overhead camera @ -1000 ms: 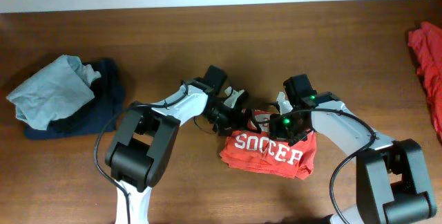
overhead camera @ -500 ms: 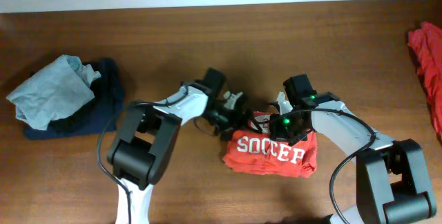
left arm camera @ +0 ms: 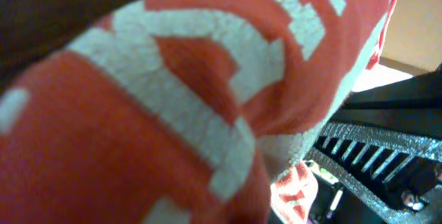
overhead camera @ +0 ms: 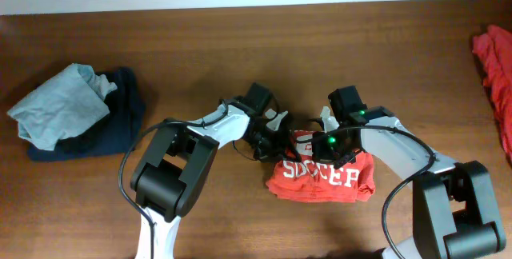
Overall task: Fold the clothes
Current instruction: 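Lift the folded shirt with the left gripper and carry it left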
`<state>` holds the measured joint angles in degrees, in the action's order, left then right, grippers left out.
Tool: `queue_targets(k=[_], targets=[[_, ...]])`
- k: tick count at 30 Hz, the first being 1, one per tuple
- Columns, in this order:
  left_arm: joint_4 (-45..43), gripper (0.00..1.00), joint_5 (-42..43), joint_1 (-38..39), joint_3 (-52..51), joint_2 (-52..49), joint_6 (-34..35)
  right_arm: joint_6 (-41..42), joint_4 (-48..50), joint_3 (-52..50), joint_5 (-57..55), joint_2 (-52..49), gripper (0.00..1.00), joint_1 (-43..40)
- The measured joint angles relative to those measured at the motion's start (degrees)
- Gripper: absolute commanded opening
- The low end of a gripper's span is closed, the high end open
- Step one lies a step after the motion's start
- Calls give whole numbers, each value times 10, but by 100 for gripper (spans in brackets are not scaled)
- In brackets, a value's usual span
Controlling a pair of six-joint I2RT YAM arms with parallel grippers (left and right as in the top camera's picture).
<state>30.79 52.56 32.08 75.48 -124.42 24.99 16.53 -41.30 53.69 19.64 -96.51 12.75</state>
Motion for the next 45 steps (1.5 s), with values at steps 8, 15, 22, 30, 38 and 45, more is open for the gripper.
queue_targets(k=[8, 15, 22, 30, 38, 45], targets=[[20, 1, -20, -30, 0, 0, -48, 0, -36, 0, -1, 28, 4, -6], [82, 1, -115, -124, -5, 80, -101, 0, -96, 40, -19, 183, 6, -47], [90, 1, -175, -219, -5, 258, -113, 0, -98, 44, -22, 226, 6, -48], [96, 1, -181, -410, -5, 342, -138, 0, -100, 44, -22, 226, 6, -48], [118, 1, -121, -655, 1, 366, -176, 0, -96, 44, -22, 226, 6, -48], [100, 1, -88, -767, 2, 361, -202, 0, -95, 44, -22, 226, 6, -48]])
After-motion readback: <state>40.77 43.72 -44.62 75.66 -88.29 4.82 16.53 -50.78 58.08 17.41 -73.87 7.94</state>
